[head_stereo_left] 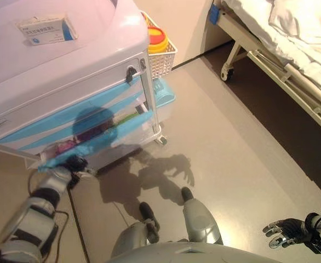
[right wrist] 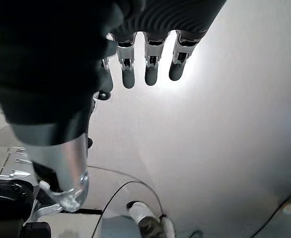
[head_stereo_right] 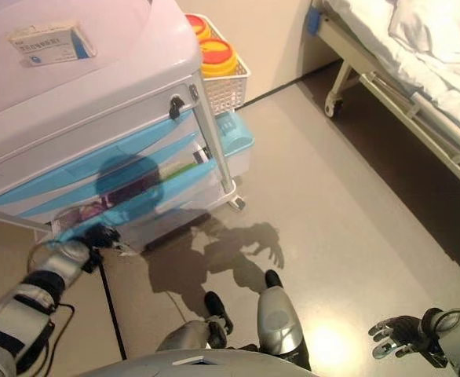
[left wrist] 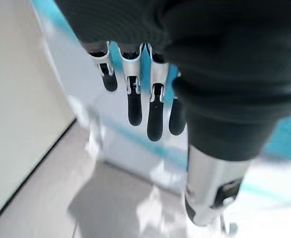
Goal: Open the drawer and pick up the medicine
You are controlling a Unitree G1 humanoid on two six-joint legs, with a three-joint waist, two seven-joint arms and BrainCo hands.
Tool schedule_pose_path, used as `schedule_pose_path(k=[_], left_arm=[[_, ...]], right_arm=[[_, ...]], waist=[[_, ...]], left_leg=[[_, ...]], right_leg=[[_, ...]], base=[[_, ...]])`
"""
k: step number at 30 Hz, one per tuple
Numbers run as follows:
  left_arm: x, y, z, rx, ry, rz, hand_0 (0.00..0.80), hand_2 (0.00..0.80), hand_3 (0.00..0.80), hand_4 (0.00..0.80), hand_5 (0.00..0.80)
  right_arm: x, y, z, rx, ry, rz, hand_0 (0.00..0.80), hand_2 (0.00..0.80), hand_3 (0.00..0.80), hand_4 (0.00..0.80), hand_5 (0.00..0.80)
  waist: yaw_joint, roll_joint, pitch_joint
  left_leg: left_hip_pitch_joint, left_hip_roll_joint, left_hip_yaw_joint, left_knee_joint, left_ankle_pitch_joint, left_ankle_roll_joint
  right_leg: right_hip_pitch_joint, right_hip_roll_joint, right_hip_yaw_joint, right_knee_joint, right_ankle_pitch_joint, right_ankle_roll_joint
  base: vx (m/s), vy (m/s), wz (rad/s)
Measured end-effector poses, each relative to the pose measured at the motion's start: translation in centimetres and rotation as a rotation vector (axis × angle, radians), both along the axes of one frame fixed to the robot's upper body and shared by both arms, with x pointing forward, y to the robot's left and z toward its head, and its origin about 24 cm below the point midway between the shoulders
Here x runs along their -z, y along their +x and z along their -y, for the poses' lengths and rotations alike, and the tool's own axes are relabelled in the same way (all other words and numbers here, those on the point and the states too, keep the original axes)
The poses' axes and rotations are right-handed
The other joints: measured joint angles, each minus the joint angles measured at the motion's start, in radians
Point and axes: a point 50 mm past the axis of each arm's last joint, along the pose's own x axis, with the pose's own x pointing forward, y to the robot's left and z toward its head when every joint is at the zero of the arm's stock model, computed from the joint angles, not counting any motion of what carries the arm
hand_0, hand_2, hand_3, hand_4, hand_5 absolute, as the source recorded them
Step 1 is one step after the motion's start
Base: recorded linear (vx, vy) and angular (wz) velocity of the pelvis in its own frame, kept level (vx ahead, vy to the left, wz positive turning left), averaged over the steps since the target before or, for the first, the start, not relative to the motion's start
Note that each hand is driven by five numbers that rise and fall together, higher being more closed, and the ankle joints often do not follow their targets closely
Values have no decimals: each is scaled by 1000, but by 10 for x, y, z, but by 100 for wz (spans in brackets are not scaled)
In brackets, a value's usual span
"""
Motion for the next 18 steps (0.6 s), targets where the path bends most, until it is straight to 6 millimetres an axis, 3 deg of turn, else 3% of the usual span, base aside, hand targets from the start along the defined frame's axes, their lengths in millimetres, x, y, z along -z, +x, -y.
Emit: schedule_pose_path(k=[3,10,14,18], left_arm=[[-17,5,-13,-11,-1,7,0,0,0,0,0],[-21,6,-16,-19,-56,-8,0,0,0,0,0],[-22,10,-9,24,-105,-17,0,0,0,0,0],[-15,13,11,103,-225,-26,0,0,0,0,0]], right_arm=[[5,-2,2,40,-12,7,0,0,0,0,0],[5,0,2,53,-17,34,0,0,0,0,0],[7,1,-1,50,-13,49,0,0,0,0,0],[13,2,-10,39,18,59,0,0,0,0,0]], waist=[[-6,3,13],[-3,2,26],[7,1,27],[21,-7,31]], left_leg=[[-1,0,6,0,-2,-1],[-17,0,6,6,-4,-3],[-18,-5,5,7,-4,-2],[-17,-5,-6,12,-4,-2]], right_leg=[[-7,0,-2,7,0,-1],[-22,0,-2,11,0,-1],[-20,-1,-8,19,1,-2],[-12,-4,-25,19,1,-2]], base=[[-29,46,-8],[-8,9,0],[-11,-19,1],[-44,-69,7]])
